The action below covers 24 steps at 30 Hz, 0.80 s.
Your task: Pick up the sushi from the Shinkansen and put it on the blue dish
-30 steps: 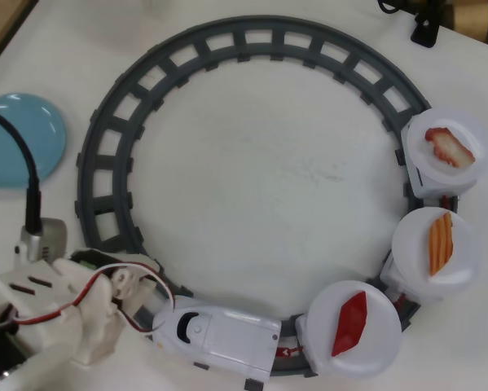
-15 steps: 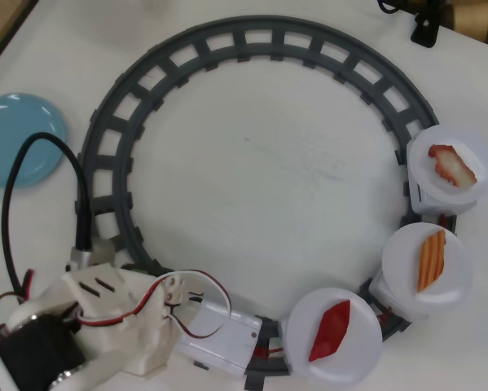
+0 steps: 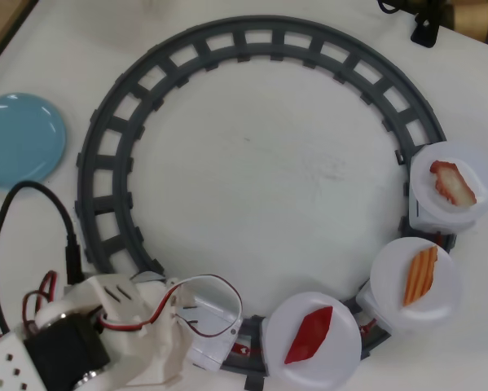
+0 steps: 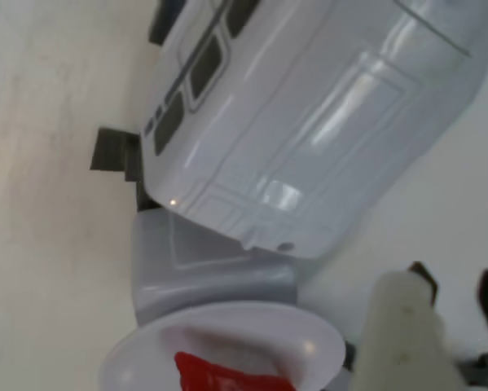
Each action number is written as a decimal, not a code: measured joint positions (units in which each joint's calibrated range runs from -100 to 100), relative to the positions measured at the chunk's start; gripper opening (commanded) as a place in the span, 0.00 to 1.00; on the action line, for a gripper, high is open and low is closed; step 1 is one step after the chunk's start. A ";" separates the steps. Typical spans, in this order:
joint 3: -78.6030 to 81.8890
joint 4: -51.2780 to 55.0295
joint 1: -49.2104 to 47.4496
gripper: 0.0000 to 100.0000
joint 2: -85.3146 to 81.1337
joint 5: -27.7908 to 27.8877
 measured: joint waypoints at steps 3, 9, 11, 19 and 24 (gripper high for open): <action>0.00 0.42 0.90 0.25 0.00 1.19; 0.00 0.59 1.72 0.25 0.17 3.57; 0.00 0.50 2.62 0.25 0.17 5.07; 0.00 0.42 6.78 0.25 0.17 12.26; 0.00 -4.03 9.40 0.25 0.25 13.81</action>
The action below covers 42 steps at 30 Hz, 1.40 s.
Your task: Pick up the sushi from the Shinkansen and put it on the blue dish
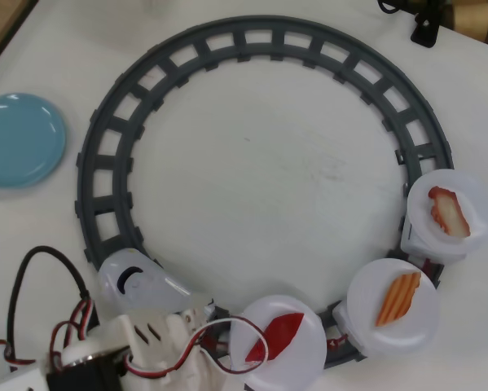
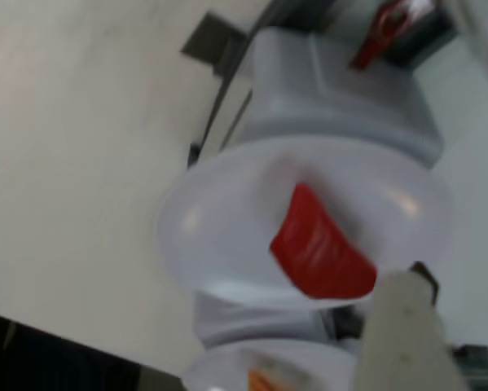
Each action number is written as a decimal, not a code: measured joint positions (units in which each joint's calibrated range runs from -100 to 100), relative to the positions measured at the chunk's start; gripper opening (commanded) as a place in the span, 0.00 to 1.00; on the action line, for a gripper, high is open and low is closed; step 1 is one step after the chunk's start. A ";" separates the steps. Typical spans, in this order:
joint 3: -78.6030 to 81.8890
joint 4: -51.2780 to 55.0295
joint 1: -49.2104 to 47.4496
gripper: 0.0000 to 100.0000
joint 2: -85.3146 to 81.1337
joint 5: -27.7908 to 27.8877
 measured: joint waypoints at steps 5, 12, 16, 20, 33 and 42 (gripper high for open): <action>-0.09 -0.76 0.90 0.25 2.02 0.10; -4.67 6.97 1.14 0.25 2.61 0.10; -5.40 8.66 1.14 0.31 2.61 0.10; -5.40 8.91 1.14 0.32 2.87 0.05; -6.13 8.91 0.49 0.31 16.62 0.05; -18.02 8.74 -0.16 0.31 26.06 0.05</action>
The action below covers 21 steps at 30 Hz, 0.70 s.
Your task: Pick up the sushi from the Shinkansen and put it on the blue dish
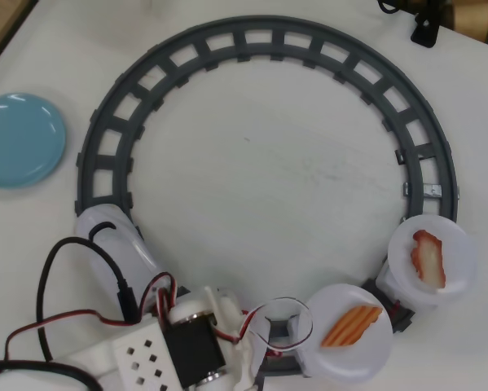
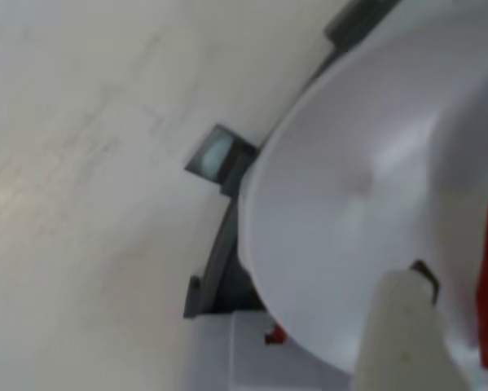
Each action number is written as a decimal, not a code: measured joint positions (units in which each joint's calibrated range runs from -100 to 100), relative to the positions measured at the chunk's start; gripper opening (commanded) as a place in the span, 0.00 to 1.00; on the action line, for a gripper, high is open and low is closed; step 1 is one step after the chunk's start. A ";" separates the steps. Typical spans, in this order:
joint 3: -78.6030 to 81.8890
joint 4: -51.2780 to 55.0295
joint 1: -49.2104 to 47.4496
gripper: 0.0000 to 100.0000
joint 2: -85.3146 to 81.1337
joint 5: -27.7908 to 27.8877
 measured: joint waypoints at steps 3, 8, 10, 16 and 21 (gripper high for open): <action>-1.56 0.00 0.00 0.26 1.94 -0.05; -1.65 0.00 -1.14 0.16 2.95 -1.40; -1.65 0.17 -2.13 0.16 2.95 -1.60; -1.65 8.32 -7.19 0.06 2.95 -2.33; -1.65 11.34 -10.95 0.03 2.95 -5.02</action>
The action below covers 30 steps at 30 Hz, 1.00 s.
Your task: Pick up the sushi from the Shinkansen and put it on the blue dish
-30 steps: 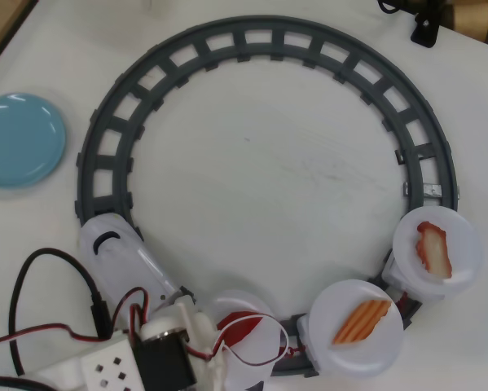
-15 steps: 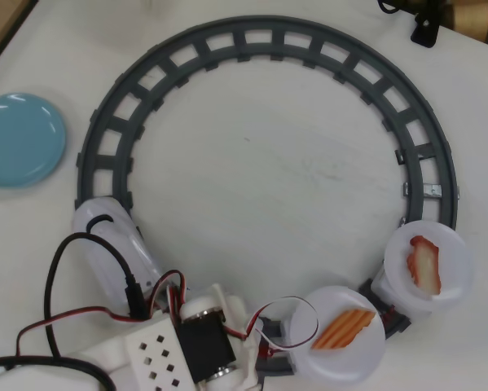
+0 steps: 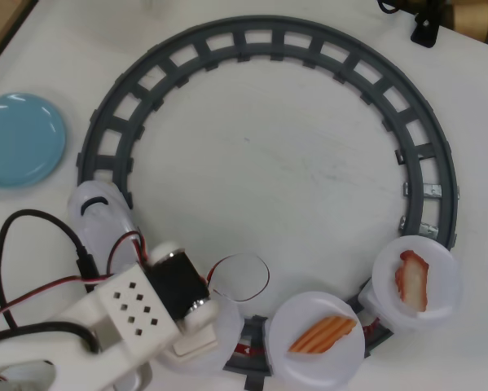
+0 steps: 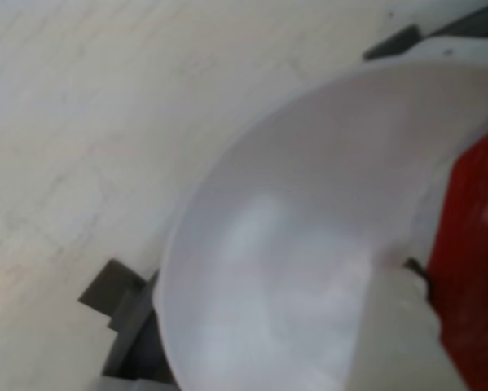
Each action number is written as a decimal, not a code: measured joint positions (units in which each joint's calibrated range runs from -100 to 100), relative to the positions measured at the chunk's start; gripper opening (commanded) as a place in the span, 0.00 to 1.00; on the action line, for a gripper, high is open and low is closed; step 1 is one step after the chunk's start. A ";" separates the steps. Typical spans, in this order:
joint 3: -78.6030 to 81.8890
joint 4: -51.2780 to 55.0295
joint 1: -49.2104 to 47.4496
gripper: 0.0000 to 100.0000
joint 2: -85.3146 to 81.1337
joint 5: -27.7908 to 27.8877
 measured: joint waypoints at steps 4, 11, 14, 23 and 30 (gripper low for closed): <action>0.00 0.17 -0.65 0.03 0.00 -0.21; -4.39 0.50 -0.65 0.03 0.00 -1.03; -9.70 3.03 -0.90 0.03 0.00 -2.17; -18.66 4.29 -5.80 0.03 0.08 -9.16; -16.38 4.29 -12.67 0.03 -3.46 -14.64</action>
